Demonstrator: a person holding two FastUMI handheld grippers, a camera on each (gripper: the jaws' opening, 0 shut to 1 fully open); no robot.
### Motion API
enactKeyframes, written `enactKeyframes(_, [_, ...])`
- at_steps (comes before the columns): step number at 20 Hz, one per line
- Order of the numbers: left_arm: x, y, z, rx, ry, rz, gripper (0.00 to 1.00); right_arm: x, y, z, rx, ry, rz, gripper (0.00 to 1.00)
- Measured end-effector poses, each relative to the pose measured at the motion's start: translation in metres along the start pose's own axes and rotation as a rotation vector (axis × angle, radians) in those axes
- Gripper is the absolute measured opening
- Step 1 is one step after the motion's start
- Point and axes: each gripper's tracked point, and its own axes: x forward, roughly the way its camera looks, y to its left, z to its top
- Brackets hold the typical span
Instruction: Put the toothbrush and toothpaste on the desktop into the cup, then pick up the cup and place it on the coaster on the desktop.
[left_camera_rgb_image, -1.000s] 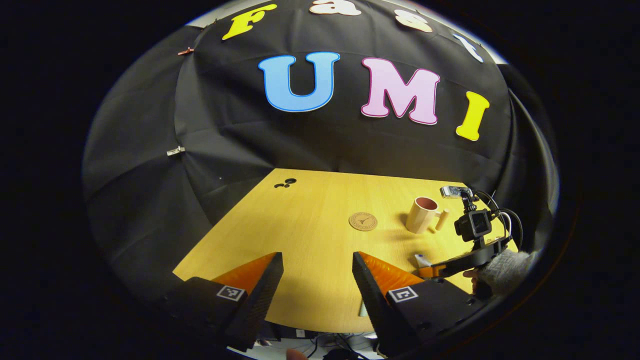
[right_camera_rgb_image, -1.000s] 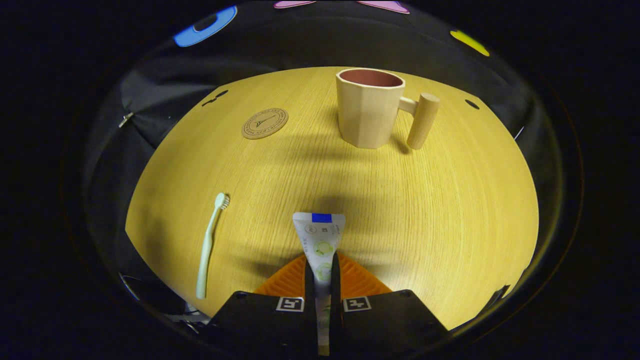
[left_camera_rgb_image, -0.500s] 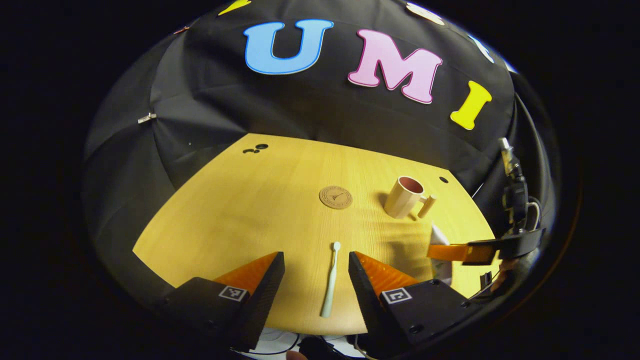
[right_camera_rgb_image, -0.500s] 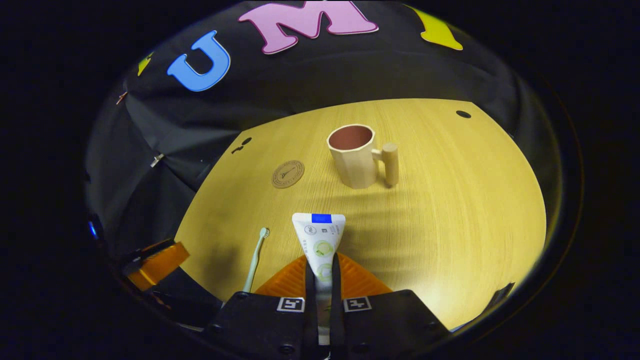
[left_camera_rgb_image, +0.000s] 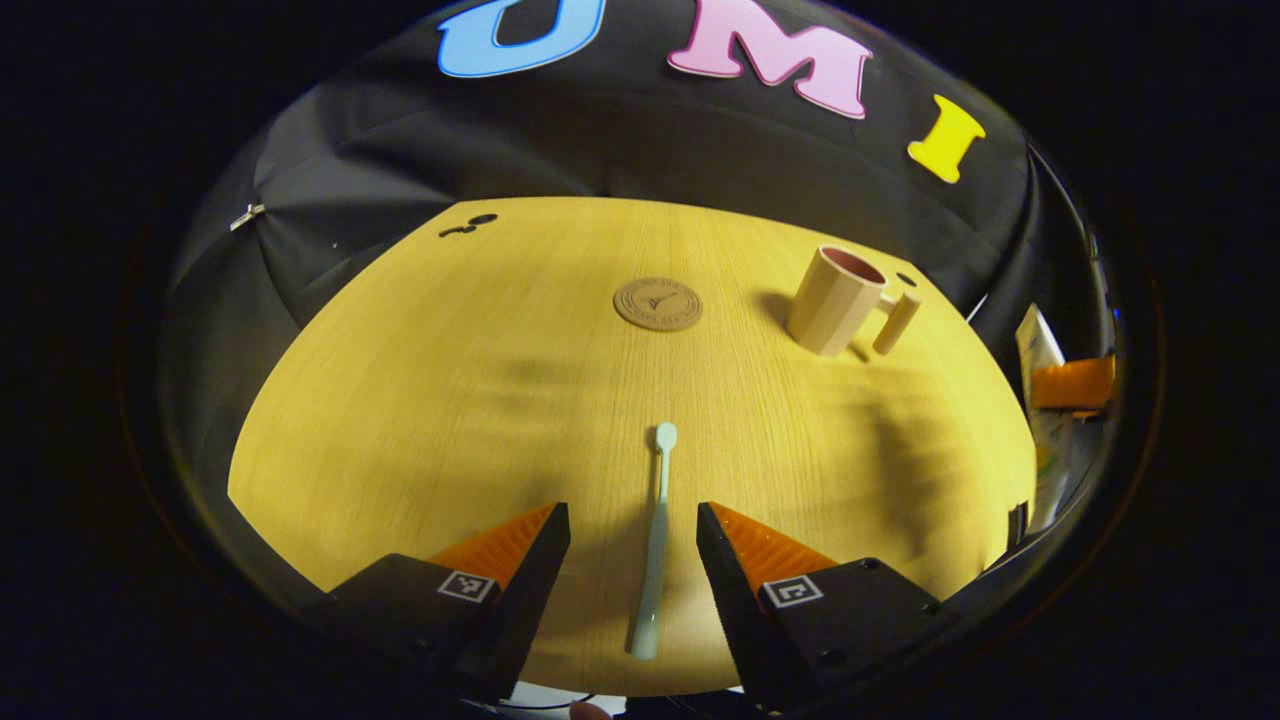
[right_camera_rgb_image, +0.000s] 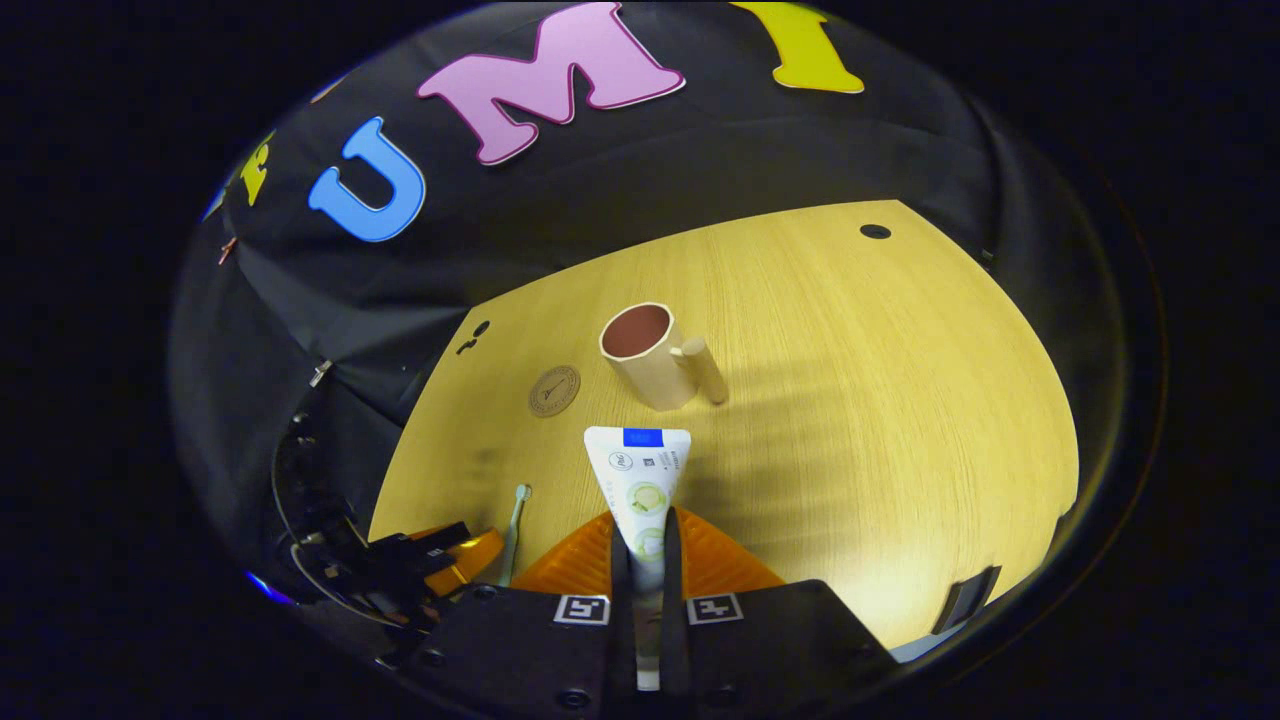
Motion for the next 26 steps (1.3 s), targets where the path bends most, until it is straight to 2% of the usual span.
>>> enactKeyframes(7, [0.024,0.003,-0.013,0.077,0.052,0.035,0.8,-0.005,-0.021,0.004,0.035,0.01,-0.023,0.13])
enactKeyframes(12, [0.025,0.001,-0.016,0.112,0.083,0.018,0.78,-0.003,-0.027,0.004,0.045,0.015,-0.019,0.13])
enactKeyframes(15, [0.027,0.001,-0.016,0.107,0.11,0.025,0.64,-0.003,-0.026,0.008,0.047,0.012,-0.007,0.13])
enactKeyframes(19, [0.027,0.0,-0.016,0.122,0.125,0.02,0.34,-0.004,-0.029,0.007,0.046,0.011,-0.001,0.13])
enactKeyframes(20, [0.026,-0.002,-0.014,0.135,0.127,0.008,0.31,-0.003,-0.03,0.009,0.048,0.009,0.002,0.07])
enactKeyframes(21, [0.029,-0.003,-0.016,0.146,0.129,0.004,0.17,-0.004,-0.031,0.01,0.05,0.006,0.005,0.13])
enactKeyframes(22, [0.028,-0.003,-0.014,0.148,0.122,-0.002,0.1,-0.005,-0.031,0.012,0.049,0.001,0.009,0.13])
enactKeyframes(24, [0.028,-0.002,-0.011,0.121,0.099,-0.017,0.09,-0.004,-0.032,0.016,0.04,-0.016,0.025,0.13])
enactKeyframes(26, [0.026,-0.003,-0.01,0.092,0.069,-0.039,0.07,-0.001,-0.023,0.028,0.021,-0.071,0.077,0.13])
